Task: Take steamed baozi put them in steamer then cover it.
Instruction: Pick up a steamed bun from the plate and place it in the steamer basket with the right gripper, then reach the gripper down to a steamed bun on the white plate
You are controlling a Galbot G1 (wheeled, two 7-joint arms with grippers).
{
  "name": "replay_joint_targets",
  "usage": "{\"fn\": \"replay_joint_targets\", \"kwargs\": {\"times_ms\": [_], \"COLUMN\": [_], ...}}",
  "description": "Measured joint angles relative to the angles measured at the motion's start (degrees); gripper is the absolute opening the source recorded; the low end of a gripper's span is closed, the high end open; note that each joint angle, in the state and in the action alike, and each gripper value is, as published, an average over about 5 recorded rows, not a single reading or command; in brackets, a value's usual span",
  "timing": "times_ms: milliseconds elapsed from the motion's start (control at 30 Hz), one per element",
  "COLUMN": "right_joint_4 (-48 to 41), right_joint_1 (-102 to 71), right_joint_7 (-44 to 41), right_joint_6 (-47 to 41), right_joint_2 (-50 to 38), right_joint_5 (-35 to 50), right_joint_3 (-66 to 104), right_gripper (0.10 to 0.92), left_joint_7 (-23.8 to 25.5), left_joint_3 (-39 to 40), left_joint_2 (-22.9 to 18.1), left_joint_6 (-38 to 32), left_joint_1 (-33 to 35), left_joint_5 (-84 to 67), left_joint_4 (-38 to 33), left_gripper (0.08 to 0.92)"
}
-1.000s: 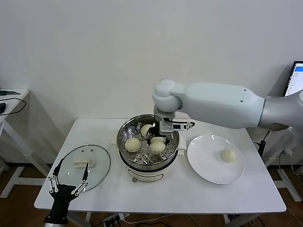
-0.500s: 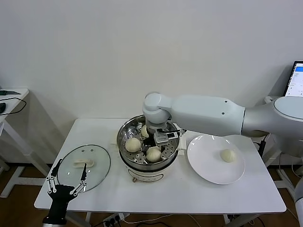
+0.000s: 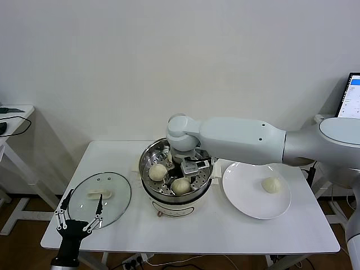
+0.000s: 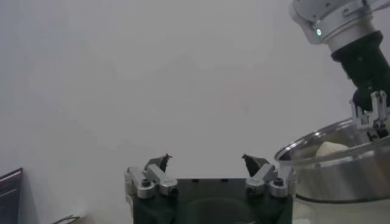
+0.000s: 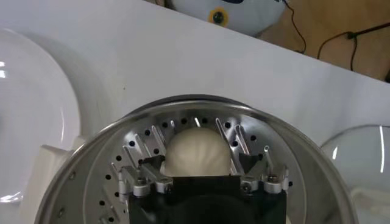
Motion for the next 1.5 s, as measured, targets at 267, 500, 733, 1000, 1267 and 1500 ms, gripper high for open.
{"fn": "replay_joint_targets", "kwargs": {"times_ms": [267,500,733,1000,1267,1500], "right_joint_4": [-1.41,-7.1,-16.0,-25.29,-30.51,-33.88], "right_joint_1": [1.34,2.4,0.91,-4.23,-10.62,-15.26], "right_joint_7": [-2.31,-3.75,-4.81,-4.95,-3.62,-1.85], "right_joint_6": [-4.36,-17.05,-27.86,-32.98,-34.57,-34.92], "right_joint_2": [-5.43,-13.04,-19.61,-24.35,-26.07,-25.86], "right_joint_5": [3.91,12.88,19.44,20.55,18.62,16.66], "right_joint_3": [5.58,8.38,8.94,9.82,11.63,13.01], "right_gripper": [0.823,0.823,0.823,0.823,0.823,0.823], "left_joint_7": [0.0,0.01,0.06,0.08,0.08,0.27], "left_joint_3": [0.26,0.57,0.73,0.36,0.68,0.68], "left_joint_2": [0.13,0.21,0.17,0.13,-0.3,-0.28], "left_joint_6": [0.11,0.35,0.36,0.25,0.26,0.06], "left_joint_1": [-0.33,-0.46,-0.32,0.33,0.64,0.99], "left_joint_5": [0.0,0.19,0.36,0.43,0.89,1.27], "left_joint_4": [0.41,0.41,0.33,0.11,-0.09,-0.13], "left_gripper": [0.823,0.823,0.823,0.823,0.823,0.823]}}
